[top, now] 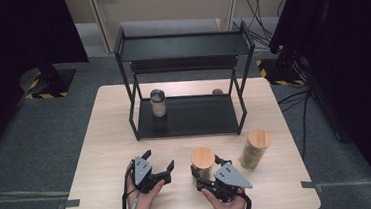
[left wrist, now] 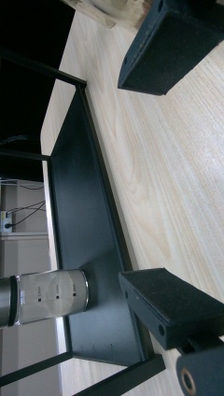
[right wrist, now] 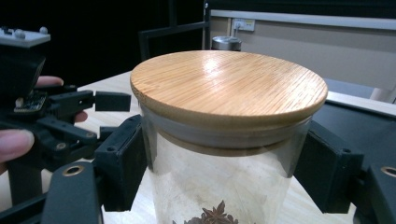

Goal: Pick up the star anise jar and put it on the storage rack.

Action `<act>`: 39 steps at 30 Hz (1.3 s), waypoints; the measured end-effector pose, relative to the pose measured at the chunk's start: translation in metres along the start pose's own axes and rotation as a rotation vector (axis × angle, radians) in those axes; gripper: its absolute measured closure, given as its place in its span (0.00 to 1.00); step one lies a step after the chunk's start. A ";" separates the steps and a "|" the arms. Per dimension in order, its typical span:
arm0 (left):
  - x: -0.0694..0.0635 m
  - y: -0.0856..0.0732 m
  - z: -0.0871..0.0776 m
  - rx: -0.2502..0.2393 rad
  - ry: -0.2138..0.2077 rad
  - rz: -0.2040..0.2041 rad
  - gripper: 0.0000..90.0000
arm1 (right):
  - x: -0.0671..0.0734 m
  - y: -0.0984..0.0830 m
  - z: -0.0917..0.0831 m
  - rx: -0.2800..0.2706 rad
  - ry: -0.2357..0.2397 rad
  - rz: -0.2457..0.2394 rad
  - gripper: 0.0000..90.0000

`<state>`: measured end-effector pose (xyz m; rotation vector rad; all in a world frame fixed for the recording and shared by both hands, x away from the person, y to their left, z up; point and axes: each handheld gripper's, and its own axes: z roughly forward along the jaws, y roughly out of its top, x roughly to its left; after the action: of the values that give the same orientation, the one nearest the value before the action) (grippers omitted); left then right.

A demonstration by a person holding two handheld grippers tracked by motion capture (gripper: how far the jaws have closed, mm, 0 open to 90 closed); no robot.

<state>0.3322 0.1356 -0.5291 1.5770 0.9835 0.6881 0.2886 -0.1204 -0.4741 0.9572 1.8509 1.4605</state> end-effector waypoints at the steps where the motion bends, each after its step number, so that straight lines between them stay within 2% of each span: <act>1: 0.000 0.000 0.000 0.000 0.000 0.001 0.07 | -0.001 0.001 0.000 -0.002 -0.002 0.000 0.28; 13: 0.001 0.000 0.000 0.001 -0.002 -0.004 0.07 | -0.006 0.017 0.007 -0.015 -0.017 -0.007 0.28; 22: 0.001 0.000 0.000 0.000 -0.003 -0.011 0.07 | -0.009 0.030 0.018 -0.032 -0.023 0.032 0.28; 39: 0.002 0.000 0.000 0.002 -0.006 -0.019 0.07 | -0.020 0.046 0.037 -0.041 -0.053 0.048 0.28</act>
<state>0.3332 0.1370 -0.5291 1.5689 0.9939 0.6697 0.3375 -0.1102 -0.4374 1.0171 1.7647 1.4815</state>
